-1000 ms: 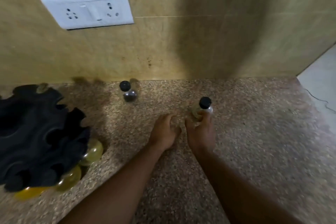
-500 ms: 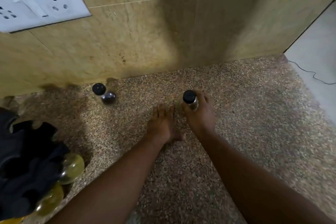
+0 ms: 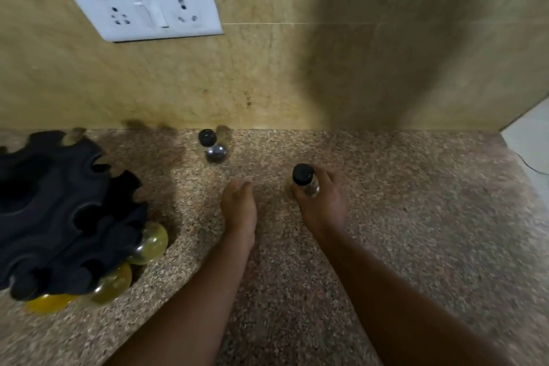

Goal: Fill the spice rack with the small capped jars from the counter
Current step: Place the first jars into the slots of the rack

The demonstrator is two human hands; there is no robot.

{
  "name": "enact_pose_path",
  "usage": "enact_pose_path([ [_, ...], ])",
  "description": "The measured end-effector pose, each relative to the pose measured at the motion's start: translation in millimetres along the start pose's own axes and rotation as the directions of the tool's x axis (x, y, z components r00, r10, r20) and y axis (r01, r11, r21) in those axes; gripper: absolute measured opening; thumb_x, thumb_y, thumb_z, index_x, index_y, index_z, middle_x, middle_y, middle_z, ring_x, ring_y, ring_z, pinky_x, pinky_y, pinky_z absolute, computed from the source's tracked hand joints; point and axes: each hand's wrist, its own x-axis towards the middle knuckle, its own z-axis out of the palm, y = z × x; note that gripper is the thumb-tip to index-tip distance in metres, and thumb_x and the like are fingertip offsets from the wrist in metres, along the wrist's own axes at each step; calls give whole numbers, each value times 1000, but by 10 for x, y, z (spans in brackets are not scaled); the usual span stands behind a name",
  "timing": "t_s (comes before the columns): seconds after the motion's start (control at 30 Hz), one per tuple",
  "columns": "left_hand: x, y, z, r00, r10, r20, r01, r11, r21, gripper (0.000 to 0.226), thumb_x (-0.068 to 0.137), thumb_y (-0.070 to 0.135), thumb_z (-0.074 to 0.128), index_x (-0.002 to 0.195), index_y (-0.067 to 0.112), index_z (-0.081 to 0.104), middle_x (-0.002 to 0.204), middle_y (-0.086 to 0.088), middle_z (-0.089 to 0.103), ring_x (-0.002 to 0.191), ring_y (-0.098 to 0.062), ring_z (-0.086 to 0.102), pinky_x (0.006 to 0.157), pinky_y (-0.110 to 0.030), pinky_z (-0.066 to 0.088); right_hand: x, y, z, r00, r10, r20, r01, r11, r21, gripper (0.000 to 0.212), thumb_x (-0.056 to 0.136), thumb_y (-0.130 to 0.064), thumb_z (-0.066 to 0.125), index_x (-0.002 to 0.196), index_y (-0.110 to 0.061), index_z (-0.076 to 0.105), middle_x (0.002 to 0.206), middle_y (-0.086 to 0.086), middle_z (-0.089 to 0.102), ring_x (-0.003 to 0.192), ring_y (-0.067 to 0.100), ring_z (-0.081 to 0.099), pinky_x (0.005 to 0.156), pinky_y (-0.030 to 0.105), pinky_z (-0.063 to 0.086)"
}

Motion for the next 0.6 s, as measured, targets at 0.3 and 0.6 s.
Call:
enact_pose_path([
  [0.3,-8,272,-876,935,-355,9,282,726,-627,29,102,39,50,98,15,65,83,-3,65,75,-20,61,70,-33,51,-301,-655,482,952,-197,233,185,980,73,58,81,-42,75,135,-29,60,132,-2,61,119,20,57,90,30,44],
  [0.6,-99,120,-1493,910,-413,-23,213,517,-829,39,91,57,62,98,19,66,73,8,63,58,-10,52,60,-27,46,-663,-1190,968,827,-337,450,332,939,93,60,80,-44,74,137,-32,57,133,-4,61,119,21,59,96,36,50],
])
